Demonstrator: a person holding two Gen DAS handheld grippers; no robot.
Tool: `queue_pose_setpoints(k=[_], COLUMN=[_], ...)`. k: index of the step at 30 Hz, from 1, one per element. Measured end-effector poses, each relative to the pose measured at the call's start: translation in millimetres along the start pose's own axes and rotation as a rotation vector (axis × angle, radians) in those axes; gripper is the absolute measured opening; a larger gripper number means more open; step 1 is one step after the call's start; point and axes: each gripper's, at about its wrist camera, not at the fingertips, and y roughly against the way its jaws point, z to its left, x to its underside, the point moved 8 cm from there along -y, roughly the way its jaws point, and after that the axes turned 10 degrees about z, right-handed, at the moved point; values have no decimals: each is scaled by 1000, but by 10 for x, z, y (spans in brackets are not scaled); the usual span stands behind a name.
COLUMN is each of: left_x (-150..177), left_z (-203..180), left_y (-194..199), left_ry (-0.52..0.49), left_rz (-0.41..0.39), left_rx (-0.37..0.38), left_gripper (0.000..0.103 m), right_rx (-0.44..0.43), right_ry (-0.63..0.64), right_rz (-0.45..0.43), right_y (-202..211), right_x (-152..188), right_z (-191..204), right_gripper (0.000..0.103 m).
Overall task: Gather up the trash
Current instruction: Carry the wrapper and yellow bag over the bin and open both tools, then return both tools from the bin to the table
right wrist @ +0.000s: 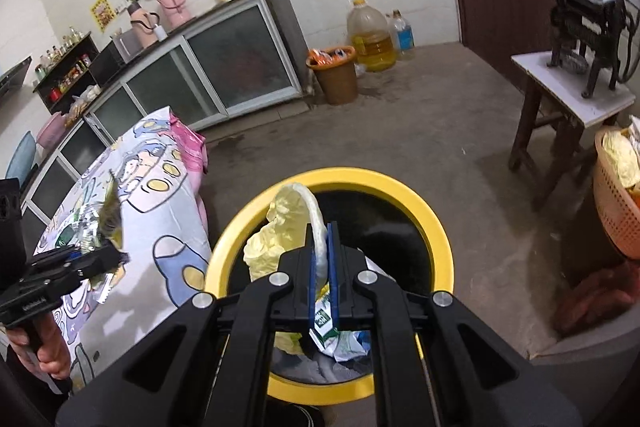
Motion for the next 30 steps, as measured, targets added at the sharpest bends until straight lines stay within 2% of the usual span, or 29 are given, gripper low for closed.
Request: queue_pose_setpoints(k=[6,11,12,13,14,15,16,17,18,19,23,26,30], left_x=[-118,-124,-126,-134,-140,-156,-157,-151,-142,-133,-111,-38,100], left_z=[-167,-260,-259,-253,-232,-232,-208,-183,-154,-120,53,284,649], left_y=[-351,-435,-438,-438,-433,-428,-410,-385,-358,-333,-146,119,554], left_ry=[-7,-20,-11,6,30,45,61,66,71,82,123,125,147], left_rz=[39,47,45,42,37,32,24,17,10,5,-40,-97,-149], left_rx=[31,40,43,48,58,65,68,64,58,53,25,-99,-215], left_gripper=[15,17,24,39,47,60,65,66,69,75,88,91,93], right_rx=[15,37,49,61,69,79,79,82,93,105,115,95,31], right_ry=[-7,-7,-4,-11,-19,-31,-51,-62,-62,-63,-80,-68,-7], right_rz=[29,48,59,65,65,60,45,41,46,44,38,30,-5], right_y=[-89,-120,-134,-139,-143,-137,-116,-99,-92,-73,-19,12,65], right_x=[48,83,91,98,106,107,104,105,112,124,152,171,154], right_z=[-57,-95,-103,-116,-146,-189,-245,-278,-303,-342,-401,-344,-87], right_gripper=[6,7,8,10,19,46,62,70,63,63,63,62,61])
